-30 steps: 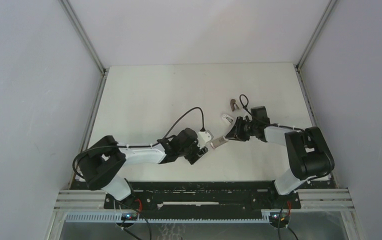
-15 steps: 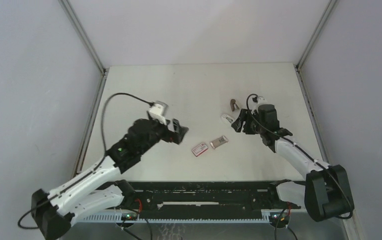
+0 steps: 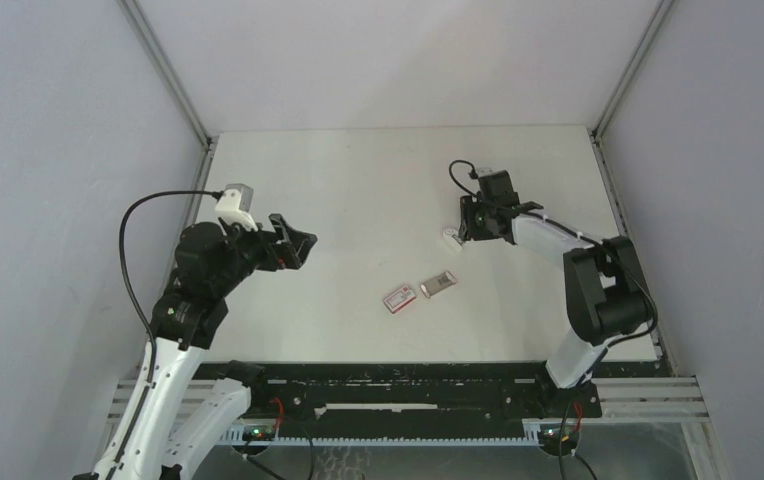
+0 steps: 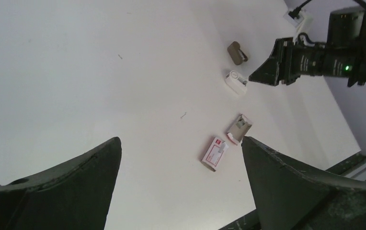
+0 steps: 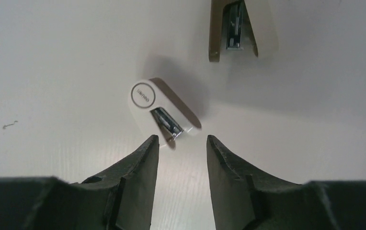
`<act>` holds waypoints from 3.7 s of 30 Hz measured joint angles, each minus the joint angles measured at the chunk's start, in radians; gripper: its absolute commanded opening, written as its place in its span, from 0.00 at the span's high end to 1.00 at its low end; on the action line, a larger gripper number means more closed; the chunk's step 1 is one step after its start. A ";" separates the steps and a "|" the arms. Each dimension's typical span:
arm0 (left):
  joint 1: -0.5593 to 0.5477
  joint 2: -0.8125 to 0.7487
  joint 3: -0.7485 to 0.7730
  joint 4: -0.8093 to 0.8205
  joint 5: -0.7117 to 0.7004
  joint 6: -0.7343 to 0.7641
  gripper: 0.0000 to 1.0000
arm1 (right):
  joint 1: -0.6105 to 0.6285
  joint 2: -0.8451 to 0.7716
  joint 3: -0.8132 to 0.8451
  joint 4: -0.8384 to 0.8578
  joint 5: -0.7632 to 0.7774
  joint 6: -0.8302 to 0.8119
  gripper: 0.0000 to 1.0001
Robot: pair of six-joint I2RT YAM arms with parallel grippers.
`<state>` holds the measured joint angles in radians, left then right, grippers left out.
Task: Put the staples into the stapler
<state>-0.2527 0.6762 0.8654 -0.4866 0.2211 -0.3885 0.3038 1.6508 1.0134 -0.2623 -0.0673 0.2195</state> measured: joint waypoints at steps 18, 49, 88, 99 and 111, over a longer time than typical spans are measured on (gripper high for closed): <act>0.008 0.044 0.006 -0.070 -0.035 0.127 0.01 | 0.000 0.196 0.177 -0.124 -0.035 -0.068 0.72; -0.689 0.203 -0.707 1.118 -0.212 0.508 0.15 | 0.177 -0.180 -0.093 -0.248 -0.505 0.096 1.00; -1.056 0.577 -0.467 1.042 -0.269 0.962 0.80 | 0.297 -0.267 -0.158 -0.355 -0.644 0.158 1.00; -1.072 0.579 -0.427 0.981 -0.325 0.919 1.00 | 0.272 -0.362 -0.157 -0.364 -0.567 0.172 0.63; -1.041 0.546 -0.428 0.958 -0.292 0.797 1.00 | 0.320 -0.431 -0.204 -0.355 -0.532 0.171 0.64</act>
<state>-1.2942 1.2224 0.4377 0.4709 -0.0711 0.4088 0.6235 1.2194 0.8093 -0.6174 -0.5995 0.3901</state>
